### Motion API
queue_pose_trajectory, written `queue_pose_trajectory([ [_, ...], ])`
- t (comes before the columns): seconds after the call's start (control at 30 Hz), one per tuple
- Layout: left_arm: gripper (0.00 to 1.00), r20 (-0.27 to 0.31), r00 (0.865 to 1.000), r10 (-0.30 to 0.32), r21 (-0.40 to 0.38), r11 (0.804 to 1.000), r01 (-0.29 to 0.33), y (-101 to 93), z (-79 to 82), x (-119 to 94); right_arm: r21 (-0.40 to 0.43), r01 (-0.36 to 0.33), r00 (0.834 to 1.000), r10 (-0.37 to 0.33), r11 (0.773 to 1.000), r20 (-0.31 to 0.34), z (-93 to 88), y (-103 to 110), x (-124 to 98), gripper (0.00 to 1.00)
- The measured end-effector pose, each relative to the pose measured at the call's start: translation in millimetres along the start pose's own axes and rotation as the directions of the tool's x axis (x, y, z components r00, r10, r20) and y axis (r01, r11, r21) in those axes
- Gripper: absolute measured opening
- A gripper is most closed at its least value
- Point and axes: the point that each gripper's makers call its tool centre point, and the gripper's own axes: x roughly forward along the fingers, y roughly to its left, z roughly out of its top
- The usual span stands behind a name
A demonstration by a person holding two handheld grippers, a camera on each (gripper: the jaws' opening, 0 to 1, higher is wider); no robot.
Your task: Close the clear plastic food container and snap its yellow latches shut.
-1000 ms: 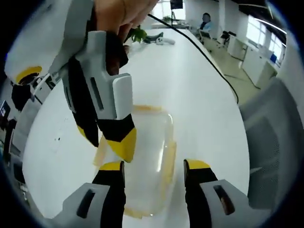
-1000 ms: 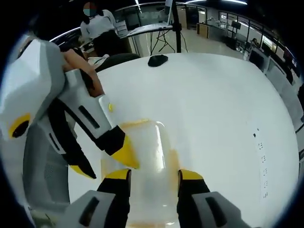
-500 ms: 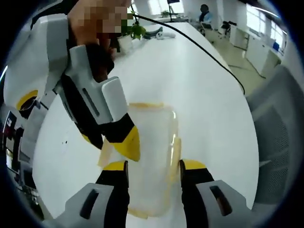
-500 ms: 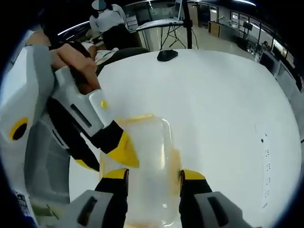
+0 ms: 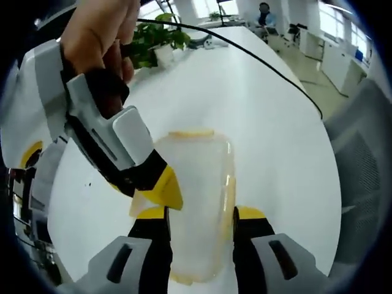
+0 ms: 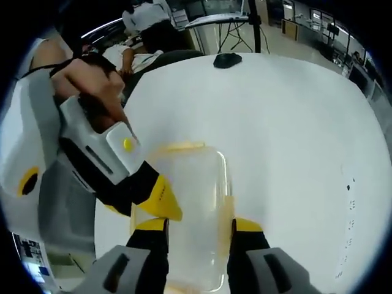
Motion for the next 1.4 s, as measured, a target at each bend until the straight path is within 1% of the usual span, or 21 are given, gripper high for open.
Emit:
queue_pose_trajectory([
  [0.03,0.35,-0.001,1.000,-0.001,-0.007,1.000,0.001,1.7,-1.0,-2,-0.003,-0.010,1.000,0.010,1.000,-0.004,-1.1,0,0,0.34],
  [0.07,0.35,0.003,1.000,0.000,-0.007,1.000,0.000,2.2,0.1,4,-0.005,-0.010,1.000,0.010,1.000,-0.008,-0.9,0,0,0.35],
  [0.13,0.35,0.013,1.000,-0.001,-0.001,1.000,0.001,1.3,0.7,5,-0.004,-0.007,1.000,0.006,1.000,-0.012,-1.2,-1,-1,0.35],
  [0.27,0.36,0.002,1.000,0.010,0.016,1.000,-0.010,1.6,2.2,6,0.000,-0.009,1.000,0.009,1.000,0.000,-0.2,-2,-1,0.36],
  [0.4,0.36,0.013,1.000,0.006,0.018,1.000,-0.006,1.2,3.0,6,0.005,-0.003,1.000,0.003,1.000,0.014,0.8,-1,-1,0.37],
  [0.5,0.37,0.002,1.000,0.004,0.026,1.000,-0.004,0.9,3.9,4,0.011,-0.001,1.000,0.001,1.000,0.018,2.2,-2,-1,0.38],
  [0.57,0.38,0.004,1.000,-0.003,0.017,1.000,0.003,1.5,5.4,3,0.013,0.000,1.000,0.000,1.000,0.018,3.0,-2,-2,0.38],
  [0.67,0.39,0.004,1.000,-0.027,0.052,0.998,0.026,0.5,5.2,2,0.019,0.037,0.999,-0.038,0.999,0.037,2.9,-6,-5,0.44],
  [0.7,0.39,0.005,0.999,-0.033,0.049,0.998,0.032,0.9,5.2,1,0.037,0.041,0.998,-0.043,0.998,0.046,2.3,-7,-6,0.45],
  [0.73,0.42,0.006,0.999,-0.046,0.016,0.999,0.046,-1.3,5.7,0,0.038,0.041,0.998,-0.043,0.998,0.047,1.4,-7,-6,0.46],
  [0.77,0.45,0.015,0.998,-0.063,0.017,0.998,0.063,-3.9,7.2,0,0.033,0.044,0.998,-0.046,0.998,0.043,-0.7,-6,-6,0.47],
  [0.8,0.48,0.021,0.997,-0.068,0.020,0.998,0.068,-4.2,7.8,-1,0.024,0.072,0.997,-0.073,0.997,0.031,-3.4,-9,-8,0.48],
  [0.87,0.49,0.028,0.996,-0.088,0.013,0.996,0.087,-7.2,9.2,-3,0.027,0.082,0.996,-0.083,0.996,0.043,-3.2,-8,-12,0.48],
  [0.93,0.51,0.019,0.997,-0.081,0.043,0.996,0.080,-6.3,8.5,-4,0.032,0.085,0.995,-0.086,0.996,0.049,-1.8,-7,-16,0.48],
  [1.0,0.52,0.019,0.996,-0.084,0.054,0.995,0.083,-5.4,8.2,-6,0.028,0.089,0.995,-0.091,0.996,0.050,-2.3,-7,-17,0.49],
  [1.1,0.53,0.024,0.996,-0.091,0.025,0.996,0.090,-1.0,7.9,-9,0.010,0.096,0.995,-0.097,0.995,0.039,-6.0,-5,-19,0.49],
  [1.33,0.57,0.005,0.996,-0.084,0.015,0.996,0.084,7.7,-1.2,-12,-0.006,0.109,0.994,-0.109,0.994,0.023,-13.5,1,-21,0.52],
  [1.4,0.57,-0.002,0.996,-0.092,0.000,0.996,0.092,7.8,-4.6,-12,-0.003,0.115,0.993,-0.115,0.993,0.025,-14.7,3,-22,0.53],
])
